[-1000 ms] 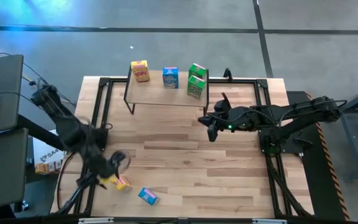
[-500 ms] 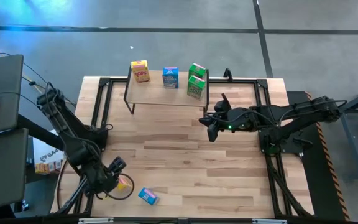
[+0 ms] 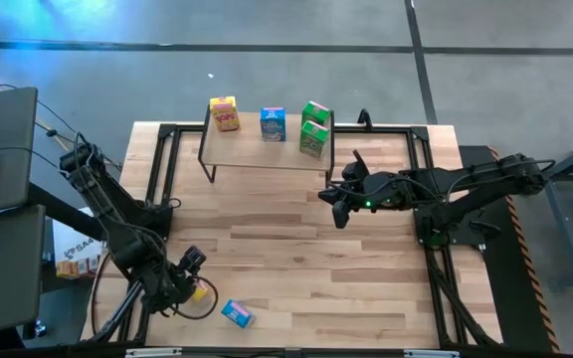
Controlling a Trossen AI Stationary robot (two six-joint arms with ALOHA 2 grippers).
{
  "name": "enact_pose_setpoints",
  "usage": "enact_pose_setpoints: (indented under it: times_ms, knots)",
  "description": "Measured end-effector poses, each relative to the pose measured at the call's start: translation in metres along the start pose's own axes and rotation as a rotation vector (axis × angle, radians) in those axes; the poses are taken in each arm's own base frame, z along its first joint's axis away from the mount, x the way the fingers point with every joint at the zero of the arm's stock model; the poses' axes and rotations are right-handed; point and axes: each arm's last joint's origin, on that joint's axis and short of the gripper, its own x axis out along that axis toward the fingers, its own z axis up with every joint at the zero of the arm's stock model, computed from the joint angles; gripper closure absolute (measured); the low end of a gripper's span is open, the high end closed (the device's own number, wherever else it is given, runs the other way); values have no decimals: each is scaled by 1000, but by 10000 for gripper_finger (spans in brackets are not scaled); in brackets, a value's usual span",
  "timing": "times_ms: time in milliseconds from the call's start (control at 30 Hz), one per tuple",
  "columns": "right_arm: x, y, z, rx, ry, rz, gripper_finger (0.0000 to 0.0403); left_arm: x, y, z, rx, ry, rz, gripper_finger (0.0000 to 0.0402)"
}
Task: Stack cereal on shelf
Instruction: Put the yellow cereal box on the shelf aligned with the other yellow cereal box
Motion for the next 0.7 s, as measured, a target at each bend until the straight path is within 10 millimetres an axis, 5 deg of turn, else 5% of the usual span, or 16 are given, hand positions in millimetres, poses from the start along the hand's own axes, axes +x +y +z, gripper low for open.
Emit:
enact_pose_setpoints:
  times_ms: [233, 433, 700]
  knots:
    - [0, 0, 0, -17, 2, 1, 402, -12, 1, 9, 83, -46, 11, 147]
    - [0, -1, -1, -22, 12, -7, 402, -3, -2, 2, 86, 2, -84, 147]
    - [0, -2, -2, -28, 16, -24, 402, 8, 0, -7, 117, 25, -2, 147]
